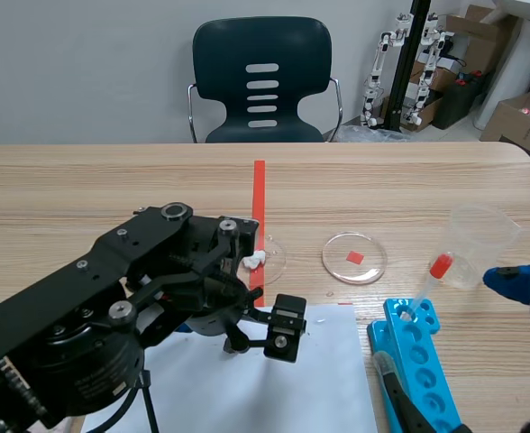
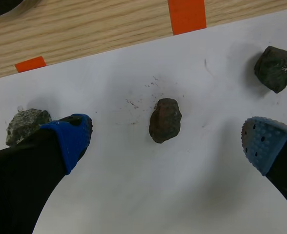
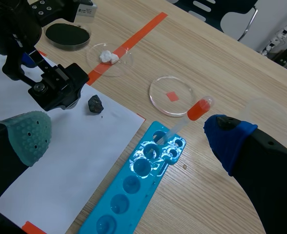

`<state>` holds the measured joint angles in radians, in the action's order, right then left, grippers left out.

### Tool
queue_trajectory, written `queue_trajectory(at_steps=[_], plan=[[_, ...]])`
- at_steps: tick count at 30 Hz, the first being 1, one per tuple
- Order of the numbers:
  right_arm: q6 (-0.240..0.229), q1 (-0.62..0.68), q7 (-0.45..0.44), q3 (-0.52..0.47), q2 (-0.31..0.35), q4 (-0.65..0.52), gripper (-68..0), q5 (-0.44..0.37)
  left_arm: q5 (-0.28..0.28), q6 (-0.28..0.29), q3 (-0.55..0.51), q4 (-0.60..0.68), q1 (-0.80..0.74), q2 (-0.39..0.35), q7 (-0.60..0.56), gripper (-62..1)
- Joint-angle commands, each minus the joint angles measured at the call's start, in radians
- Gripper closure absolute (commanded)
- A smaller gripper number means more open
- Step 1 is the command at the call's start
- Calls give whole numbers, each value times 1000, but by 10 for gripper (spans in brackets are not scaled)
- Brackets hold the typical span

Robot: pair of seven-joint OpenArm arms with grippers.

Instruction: Pick up the middle mineral with the left hand

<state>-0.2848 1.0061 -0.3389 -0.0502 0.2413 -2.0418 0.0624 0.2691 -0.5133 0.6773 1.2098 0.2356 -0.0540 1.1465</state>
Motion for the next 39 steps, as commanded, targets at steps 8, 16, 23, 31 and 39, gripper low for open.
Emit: queue_trajectory(at_steps=[8,16,23,31,39], plan=[[3,-6,-15,-3,8,-12,-679,-10,-1,-2,-3,-95,49,42,-13,-623],[3,-6,-15,-3,8,-12,-679,-10,-1,-16,-2,-103,50,42,-1,-455],[3,-6,-15,-3,8,-12,-679,-10,0,-17,-2,-103,50,40,8,-385],[3,-6,-15,-3,8,-12,-679,-10,0,-17,-2,-103,50,43,9,-259],[3,-6,-15,-3,8,-12,-679,-10,0,-17,-2,-103,50,43,2,-156]])
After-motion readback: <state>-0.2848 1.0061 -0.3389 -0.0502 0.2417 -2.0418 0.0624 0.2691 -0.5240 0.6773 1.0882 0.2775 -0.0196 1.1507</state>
